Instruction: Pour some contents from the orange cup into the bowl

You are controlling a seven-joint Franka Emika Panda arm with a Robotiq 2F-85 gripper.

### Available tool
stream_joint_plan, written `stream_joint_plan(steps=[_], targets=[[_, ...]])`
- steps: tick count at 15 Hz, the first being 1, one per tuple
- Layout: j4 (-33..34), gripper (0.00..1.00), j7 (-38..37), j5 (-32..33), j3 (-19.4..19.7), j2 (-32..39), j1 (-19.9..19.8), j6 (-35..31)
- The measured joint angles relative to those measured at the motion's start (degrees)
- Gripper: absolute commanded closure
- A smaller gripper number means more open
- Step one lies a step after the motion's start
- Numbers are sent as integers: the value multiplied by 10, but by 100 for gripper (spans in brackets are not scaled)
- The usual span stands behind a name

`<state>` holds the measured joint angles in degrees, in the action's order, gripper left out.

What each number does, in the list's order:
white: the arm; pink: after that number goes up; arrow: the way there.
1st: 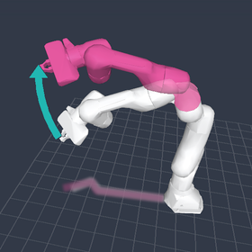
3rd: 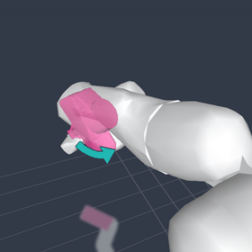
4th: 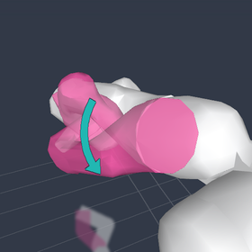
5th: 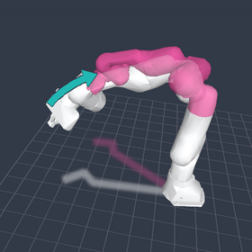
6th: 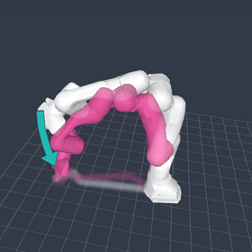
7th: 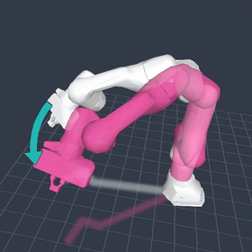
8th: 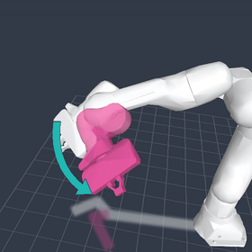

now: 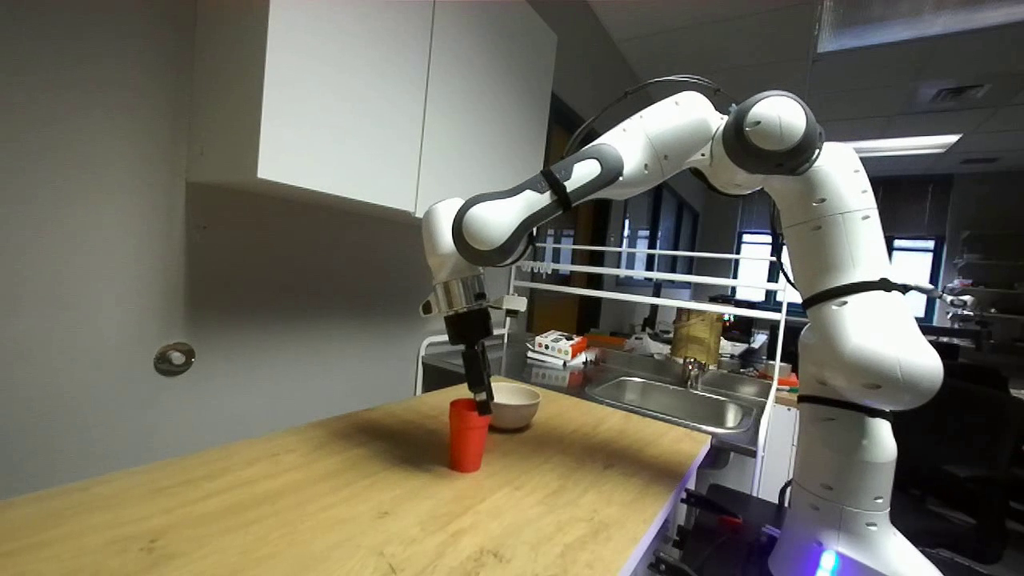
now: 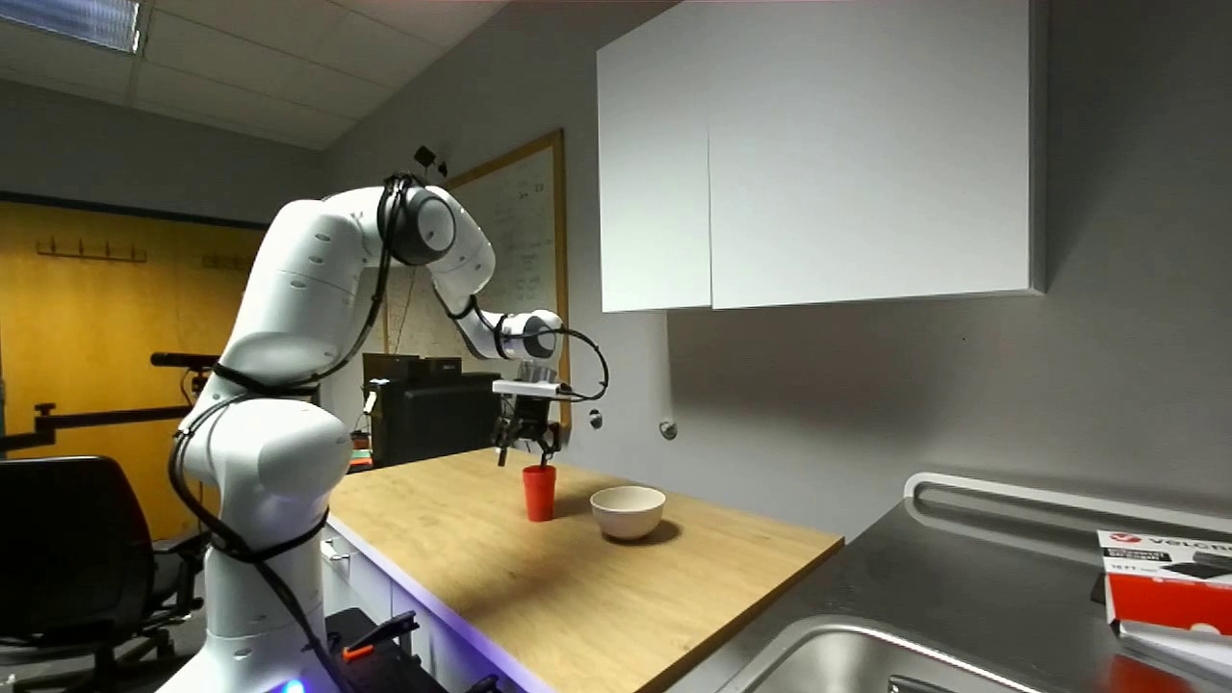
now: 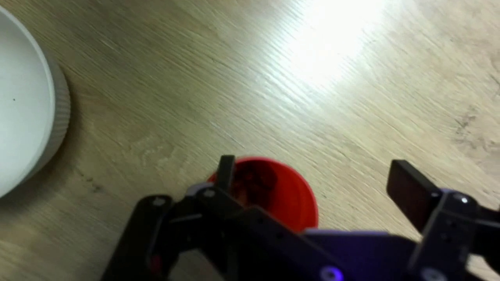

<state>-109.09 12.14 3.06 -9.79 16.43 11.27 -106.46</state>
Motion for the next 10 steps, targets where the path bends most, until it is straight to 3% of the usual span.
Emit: stream_joint_plan(steps=[5, 7, 10], targets=[[41, 0, 8, -1, -2, 48, 2, 17], [52, 25, 12, -1, -2, 65, 0, 21], [68, 48, 12, -1, -1, 84, -4, 22]])
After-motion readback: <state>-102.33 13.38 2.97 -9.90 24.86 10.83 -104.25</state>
